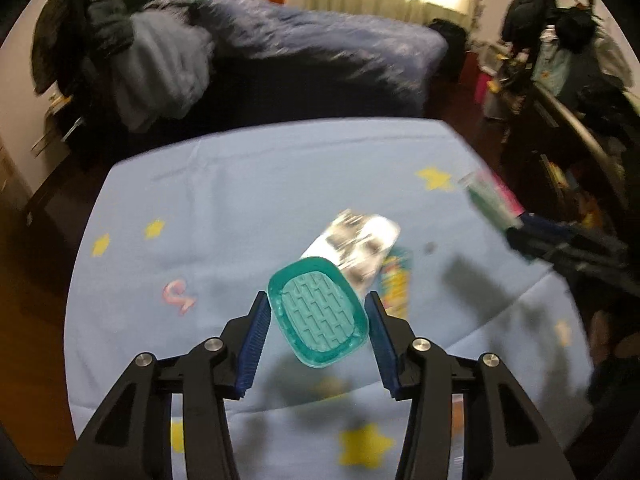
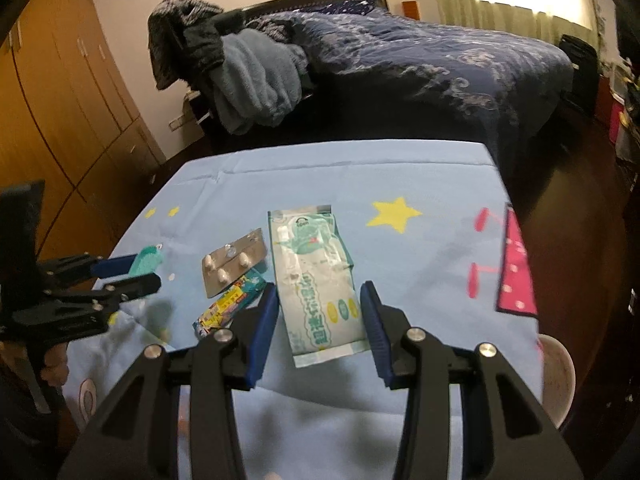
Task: Collect trash
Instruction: 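Carry soap dish and wipes packet over the wastebasket and open both grippers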
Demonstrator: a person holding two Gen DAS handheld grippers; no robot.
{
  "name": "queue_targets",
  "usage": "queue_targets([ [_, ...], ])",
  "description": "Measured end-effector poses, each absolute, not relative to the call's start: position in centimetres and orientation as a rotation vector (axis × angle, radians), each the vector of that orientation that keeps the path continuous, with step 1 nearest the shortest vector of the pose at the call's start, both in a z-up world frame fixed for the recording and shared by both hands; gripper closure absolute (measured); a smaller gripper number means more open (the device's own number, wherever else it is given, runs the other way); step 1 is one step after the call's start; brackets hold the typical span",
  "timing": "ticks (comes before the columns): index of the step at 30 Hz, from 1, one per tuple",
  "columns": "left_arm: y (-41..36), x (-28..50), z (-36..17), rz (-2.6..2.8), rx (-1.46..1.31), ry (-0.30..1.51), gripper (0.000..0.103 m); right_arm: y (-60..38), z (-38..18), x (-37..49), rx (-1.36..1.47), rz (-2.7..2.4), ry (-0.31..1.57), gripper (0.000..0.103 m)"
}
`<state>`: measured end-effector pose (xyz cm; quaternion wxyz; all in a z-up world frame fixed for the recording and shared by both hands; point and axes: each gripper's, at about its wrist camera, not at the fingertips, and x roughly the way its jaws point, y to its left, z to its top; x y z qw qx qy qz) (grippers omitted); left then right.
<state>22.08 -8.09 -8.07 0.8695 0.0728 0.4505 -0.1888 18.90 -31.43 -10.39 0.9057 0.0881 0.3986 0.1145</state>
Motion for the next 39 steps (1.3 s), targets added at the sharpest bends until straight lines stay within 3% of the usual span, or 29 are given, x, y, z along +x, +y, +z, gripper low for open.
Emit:
queue_targets([
  [8,-17.3,21.0,-4.2,-0.573,0.144,0.895,0.054,-37.6,-9.0,14.6,0.211,0.13,0.745,0.06],
  [14,-25.9,21.3,-4.8,-0.671,0.139,0.939,0.054,-44.1,-10.7,11.1,0.315,0.004,0.731,0.06],
  [29,-43.9,21.8,-14.1,-0.731,0.277,1.163,0.054,-56.4,-22.8,5.9,0.537,-0.293,0.849,0.06],
  [39,-50.5,23.8,-20.4,-0.646,0.316,1.341,0.054,-59.5,-30.9,6.7,0.655,-0.367,0.927,0.06],
])
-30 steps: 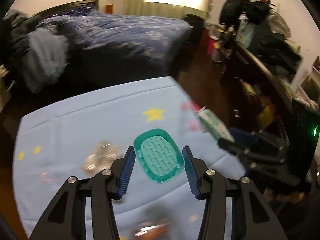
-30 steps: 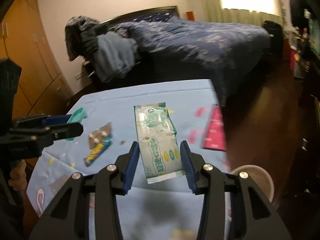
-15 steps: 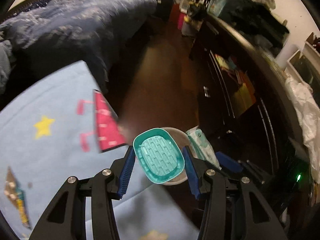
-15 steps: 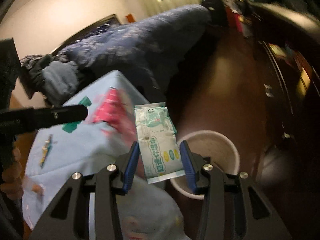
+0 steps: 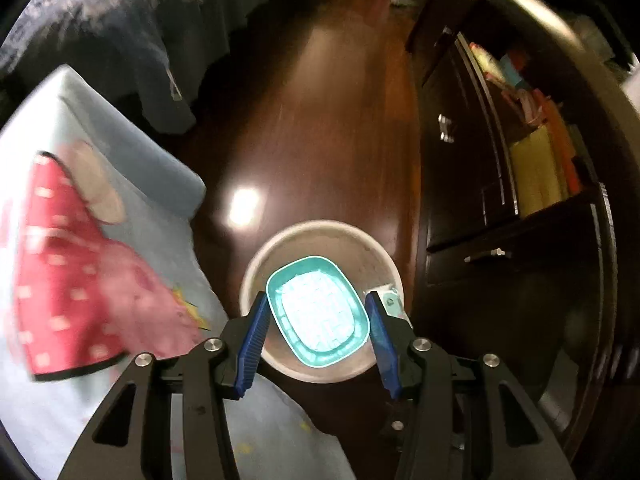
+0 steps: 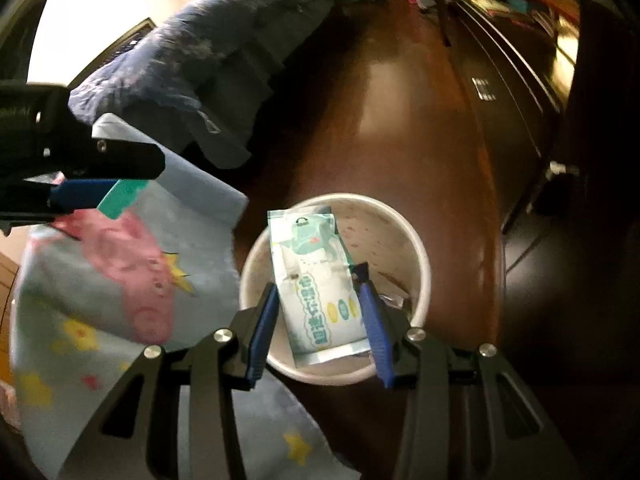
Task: Collect trash
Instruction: 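Carry soap dish and wipes packet over the wastebasket and open both grippers, then move both tools back over the table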
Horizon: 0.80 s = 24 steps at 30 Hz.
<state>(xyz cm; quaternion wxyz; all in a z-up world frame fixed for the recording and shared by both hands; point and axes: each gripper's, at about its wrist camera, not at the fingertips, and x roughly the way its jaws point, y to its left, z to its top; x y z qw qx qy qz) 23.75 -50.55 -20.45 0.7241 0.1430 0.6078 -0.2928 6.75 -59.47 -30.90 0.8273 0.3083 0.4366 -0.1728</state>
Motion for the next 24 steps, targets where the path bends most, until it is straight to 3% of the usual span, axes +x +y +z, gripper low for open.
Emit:
queue_targets([
  [5,-52.5,24.1,-23.7,-0.61,0.321,1.438,0.054,-60.6,-33.6,7.1,0.699,-0.377,0.943,0.06],
  [15,-53.3,24.5,-26.4,-0.543,0.381,1.459,0.053,-60.8,-36.6,8.3,0.71,-0.36,0.978,0.057],
  [16,-53.2,24.7,-26.5,-0.53,0.375,1.457,0.047,-60.8,-36.7,8.4,0.698,-0.36,0.975,0.057],
  [17,-53.1,24.9,-26.5,-0.514,0.366,1.455,0.026,-60.7,-36.7,8.4,0.693,-0.355,0.97,0.044],
  [18,-52.9,25.1,-26.4,-0.491,0.358,1.443,0.017,-60.5,-36.7,8.4,0.68,-0.349,0.959,0.031],
  [19,-52.7,25.2,-26.2,-0.468,0.351,1.418,0.011,-60.3,-36.6,8.4,0.668,-0.347,0.951,0.027],
  [21,-52.4,25.4,-25.6,-0.448,0.341,1.368,0.006,-60.0,-36.4,8.4,0.642,-0.342,0.938,0.01],
  [24,-52.2,25.5,-25.0,-0.424,0.351,1.326,0.004,-59.8,-36.0,8.3,0.624,-0.338,0.921,0.003],
])
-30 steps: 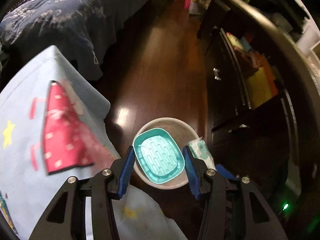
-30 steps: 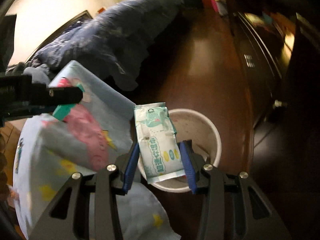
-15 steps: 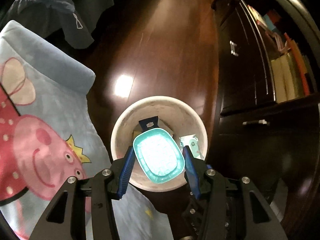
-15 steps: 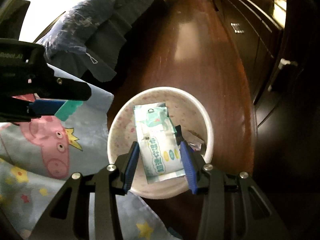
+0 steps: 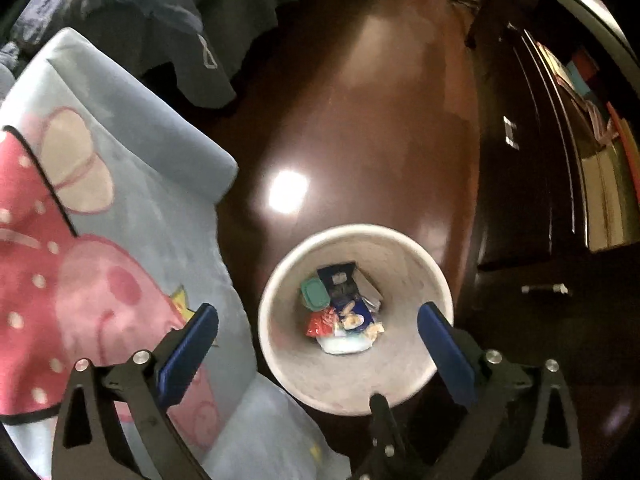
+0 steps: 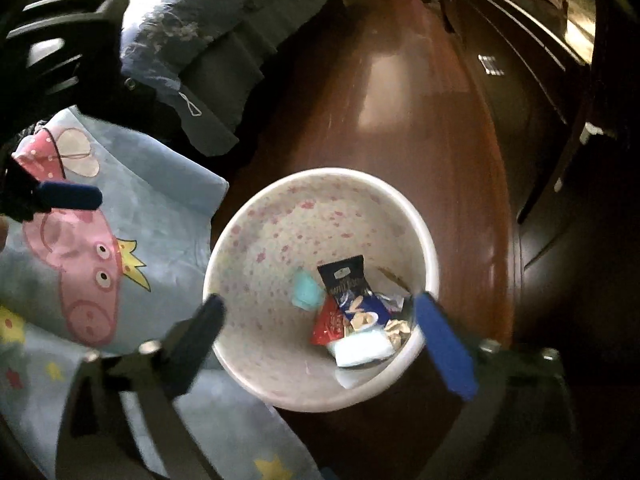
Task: Collect trash
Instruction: 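Move both tools back over the table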
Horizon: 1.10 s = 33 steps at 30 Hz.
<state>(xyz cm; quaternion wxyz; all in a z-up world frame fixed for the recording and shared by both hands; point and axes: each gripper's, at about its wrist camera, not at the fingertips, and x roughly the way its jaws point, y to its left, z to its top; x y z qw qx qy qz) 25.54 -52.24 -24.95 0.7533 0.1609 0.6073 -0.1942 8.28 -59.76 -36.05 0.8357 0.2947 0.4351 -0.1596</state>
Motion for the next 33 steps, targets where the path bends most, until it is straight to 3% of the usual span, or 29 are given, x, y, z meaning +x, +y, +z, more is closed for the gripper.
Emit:
queue_targets([
  [11,-51.1,25.0,-22.8,-0.425,0.353,1.321,0.004,-59.9,-33.0,7.7,0.637,-0.349,0.899,0.003],
  [13,-50.5,24.4,-21.5,-0.461,0.327,1.316,0.01,-59.6,-31.2,7.5,0.616,-0.346,0.881,0.003],
  [22,-46.3,21.2,-10.7,-0.586,0.22,1.13,0.007,-57.0,-21.8,6.3,0.477,-0.329,0.784,0.003],
  [33,-33.6,17.4,0.5,-0.622,0.07,0.824,0.004,-50.8,-10.1,5.2,0.303,-0.252,0.641,0.003],
])
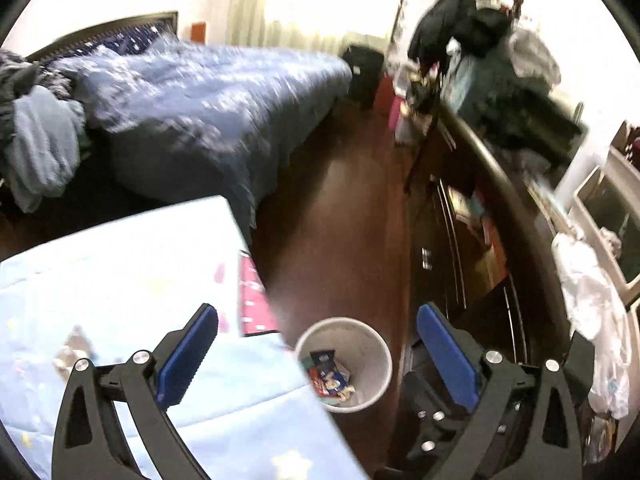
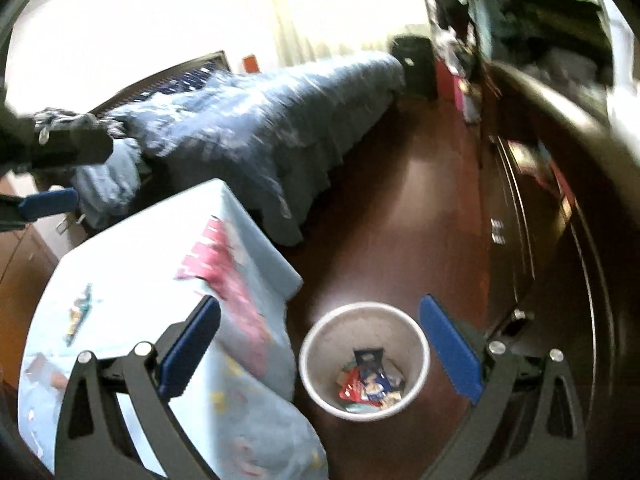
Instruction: Collect trash
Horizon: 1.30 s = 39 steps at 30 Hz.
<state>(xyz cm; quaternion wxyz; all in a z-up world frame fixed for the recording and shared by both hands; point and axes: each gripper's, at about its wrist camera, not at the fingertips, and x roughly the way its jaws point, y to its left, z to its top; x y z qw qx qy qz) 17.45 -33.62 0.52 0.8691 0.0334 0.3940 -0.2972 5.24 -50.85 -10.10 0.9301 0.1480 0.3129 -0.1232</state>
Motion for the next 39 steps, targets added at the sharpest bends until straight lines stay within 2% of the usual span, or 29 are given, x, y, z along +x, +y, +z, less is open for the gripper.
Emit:
queue_targets([
  [8,-21.0,17.8,2.1,-0.506,0.045,0.732,0.004,-43.2,-7.4,8.4,0.238,-0.041,0.664,0.003],
  [16,-8.3,20.7,-0.8,-0.344,-0.018,0.788,0.004,-34.2,-8.4,14.2,0.198,0.144,0.796,0.005],
  [18,-5.8,21.2,-1.8,-0.313,-0.027,0.797,0.004,-31.6,-9.0,16.0,0.189,0.198,0.839,0.017],
  [24,-0.7,21.6,-4.2,-0.26,-0.057,0.815,0.004,-25.0,-11.7,20.6,0.123,0.328,0.989,0.04],
  [27,0.5,21.6,-4.7,-0.241,-0.034,0.798,0.004,-23.1,-12.5,22.0,0.095,0.36,1.027,0.045],
  [34,2.1,22.7,-6.1,-0.238,-0.032,0.811,0.004,-20.0,-14.6,24.4,0.039,0.395,1.089,0.046],
  [39,2.1,23.4,-7.2,-0.26,-0.025,0.839,0.004,-21.0,-14.8,24.1,0.002,0.374,1.078,0.054],
])
